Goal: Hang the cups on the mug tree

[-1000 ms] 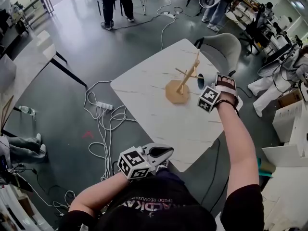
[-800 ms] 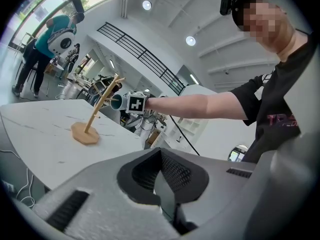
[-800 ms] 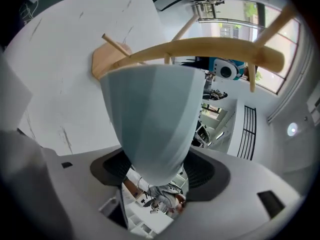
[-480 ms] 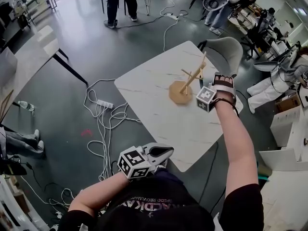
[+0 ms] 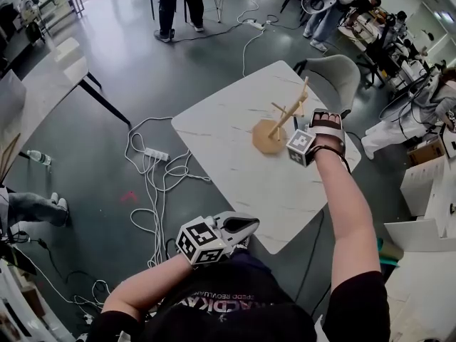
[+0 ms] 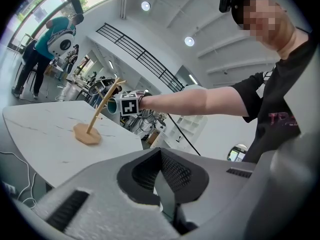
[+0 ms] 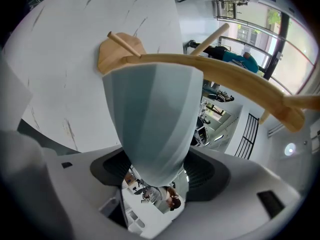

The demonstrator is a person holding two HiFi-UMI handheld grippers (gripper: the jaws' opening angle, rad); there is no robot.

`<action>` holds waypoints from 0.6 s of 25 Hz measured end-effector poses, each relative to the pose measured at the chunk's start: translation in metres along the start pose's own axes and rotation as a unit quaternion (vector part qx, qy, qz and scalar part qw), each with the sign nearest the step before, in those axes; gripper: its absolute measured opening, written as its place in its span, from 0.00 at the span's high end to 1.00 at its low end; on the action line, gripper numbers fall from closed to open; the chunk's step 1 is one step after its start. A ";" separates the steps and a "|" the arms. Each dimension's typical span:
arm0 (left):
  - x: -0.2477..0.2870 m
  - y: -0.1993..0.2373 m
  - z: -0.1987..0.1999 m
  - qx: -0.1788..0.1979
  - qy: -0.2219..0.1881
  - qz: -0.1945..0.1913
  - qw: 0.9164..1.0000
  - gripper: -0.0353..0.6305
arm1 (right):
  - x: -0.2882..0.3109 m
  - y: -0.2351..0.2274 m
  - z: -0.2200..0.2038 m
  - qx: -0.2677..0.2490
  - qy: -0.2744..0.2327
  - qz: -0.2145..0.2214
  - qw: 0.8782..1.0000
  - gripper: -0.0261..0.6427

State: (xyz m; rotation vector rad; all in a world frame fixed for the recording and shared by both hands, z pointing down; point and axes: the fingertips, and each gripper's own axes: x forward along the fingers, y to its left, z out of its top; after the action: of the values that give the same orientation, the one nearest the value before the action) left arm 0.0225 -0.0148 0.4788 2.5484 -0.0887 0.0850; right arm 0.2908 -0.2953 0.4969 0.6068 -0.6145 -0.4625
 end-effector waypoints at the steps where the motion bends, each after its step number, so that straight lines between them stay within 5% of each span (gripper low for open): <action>1: 0.000 0.000 0.000 0.001 0.002 -0.001 1.000 0.95 | 0.000 0.001 0.001 0.000 0.001 0.002 1.000 0.48; 15: 0.001 -0.003 -0.004 0.012 0.029 -0.013 0.999 0.95 | -0.007 0.003 0.009 0.013 0.014 0.019 1.000 0.48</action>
State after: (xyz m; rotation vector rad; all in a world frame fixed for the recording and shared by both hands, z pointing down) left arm 0.0235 -0.0097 0.4805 2.5689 -0.0335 0.1501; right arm 0.2808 -0.2930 0.5017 0.6243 -0.6054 -0.4106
